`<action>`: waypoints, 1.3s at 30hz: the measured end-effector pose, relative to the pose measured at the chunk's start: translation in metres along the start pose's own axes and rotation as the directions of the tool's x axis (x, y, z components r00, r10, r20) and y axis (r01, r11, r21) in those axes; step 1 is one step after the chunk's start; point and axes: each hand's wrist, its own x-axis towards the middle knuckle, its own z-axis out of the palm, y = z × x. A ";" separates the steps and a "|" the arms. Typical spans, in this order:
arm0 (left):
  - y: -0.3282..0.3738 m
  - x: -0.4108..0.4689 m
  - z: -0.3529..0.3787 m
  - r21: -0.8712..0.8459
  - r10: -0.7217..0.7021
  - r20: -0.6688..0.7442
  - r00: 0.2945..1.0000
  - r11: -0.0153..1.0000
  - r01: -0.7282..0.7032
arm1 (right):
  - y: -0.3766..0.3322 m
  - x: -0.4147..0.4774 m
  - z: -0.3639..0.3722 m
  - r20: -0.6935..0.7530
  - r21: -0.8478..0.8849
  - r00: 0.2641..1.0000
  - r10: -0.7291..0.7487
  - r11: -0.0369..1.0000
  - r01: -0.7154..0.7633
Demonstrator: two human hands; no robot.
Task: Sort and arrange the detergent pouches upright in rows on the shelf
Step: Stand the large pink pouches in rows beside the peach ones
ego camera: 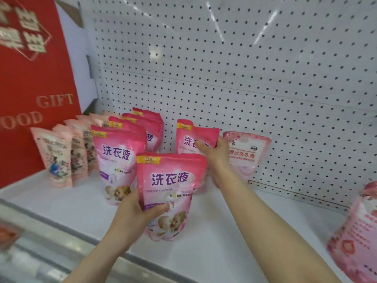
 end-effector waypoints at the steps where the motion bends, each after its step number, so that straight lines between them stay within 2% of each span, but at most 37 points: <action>1: 0.000 0.000 0.000 0.008 -0.003 -0.004 1.000 1.000 0.003 | 0.001 0.010 0.008 0.008 0.005 1.000 0.008 1.000 -0.008; 5: 0.001 0.002 0.003 0.032 0.018 -0.033 0.999 0.999 -0.017 | -0.005 0.037 0.020 0.048 -0.093 0.997 0.057 0.994 -0.053; 7: -0.001 0.004 0.005 0.040 0.012 -0.047 0.999 0.999 -0.010 | -0.010 0.045 0.016 0.047 -0.084 0.998 0.048 0.995 -0.044; 9: -0.002 0.007 0.008 0.038 0.004 -0.054 0.999 0.999 -0.002 | -0.016 0.049 0.012 0.023 -0.104 1.000 -0.015 0.994 0.017; 12: 0.000 0.011 0.014 0.033 0.006 -0.067 0.998 0.999 -0.003 | -0.025 0.051 0.012 0.072 -0.313 0.980 -0.184 0.929 0.197; 15: 0.002 0.016 0.019 0.037 0.018 -0.071 0.997 0.999 -0.016 | -0.042 0.046 0.016 0.215 -0.521 0.918 -0.333 0.757 0.396; 17: 0.004 0.017 0.021 0.046 0.025 -0.055 0.998 0.999 -0.022 | -0.063 0.032 0.010 0.303 -0.512 0.870 -0.388 0.704 0.492; 19: 0.005 0.020 0.021 0.061 0.032 -0.028 0.999 0.998 -0.030 | -0.089 0.005 -0.005 0.500 -0.362 0.815 -0.294 0.783 0.505; 20: 0.006 0.023 0.022 0.067 0.038 -0.015 0.999 0.997 -0.037 | -0.099 -0.011 -0.012 0.621 -0.286 0.758 -0.199 0.843 0.456; 21: 0.006 0.026 0.023 0.075 0.043 -0.002 0.999 0.996 -0.042 | -0.107 -0.027 -0.017 0.703 -0.283 0.701 -0.123 0.855 0.434; 22: 0.006 0.030 0.024 0.090 0.047 0.014 0.999 0.995 -0.048 | -0.109 -0.040 -0.019 0.740 -0.343 0.668 -0.083 0.807 0.481; 23: 0.007 0.034 0.025 0.100 0.050 0.034 0.998 0.994 -0.053 | -0.105 -0.046 -0.019 0.736 -0.431 0.672 -0.088 0.705 0.564; 25: 0.010 0.039 0.028 0.118 0.067 0.074 0.995 0.990 -0.076 | -0.093 -0.046 -0.016 0.661 -0.577 0.726 -0.188 0.491 0.652; 26: 0.014 0.039 0.029 0.165 0.107 0.081 0.991 0.979 -0.119 | -0.088 -0.042 -0.016 0.608 -0.619 0.760 -0.229 0.461 0.635; 28: 0.025 0.038 0.022 0.330 0.266 0.070 0.961 0.903 -0.274 | -0.082 -0.033 -0.019 0.503 -0.666 0.827 -0.252 0.496 0.557; 29: 0.033 0.038 0.013 0.424 0.377 0.057 0.925 0.829 -0.364 | -0.080 -0.029 -0.019 0.460 -0.680 0.853 -0.247 0.520 0.517; 31: 0.051 0.046 -0.013 0.613 0.603 0.046 0.796 0.612 -0.499 | -0.076 -0.020 -0.013 0.393 -0.715 0.885 -0.251 0.522 0.465; 33: 0.065 0.064 -0.041 0.748 0.725 0.067 0.685 0.418 -0.516 | -0.070 -0.009 0.002 0.339 -0.761 0.899 -0.277 0.481 0.435; 34: 0.069 0.075 -0.053 0.793 0.740 0.086 0.667 0.355 -0.495 | -0.067 -0.002 0.012 0.323 -0.784 0.903 -0.283 0.454 0.423; 36: 0.071 0.096 -0.073 0.848 0.712 0.134 0.689 0.278 -0.452 | -0.060 0.012 0.029 0.296 -0.828 0.915 -0.275 0.404 0.389; 39: 0.071 0.110 -0.088 0.858 0.627 0.209 0.750 0.250 -0.448 | -0.055 0.024 0.043 0.253 -0.876 0.931 -0.261 0.346 0.335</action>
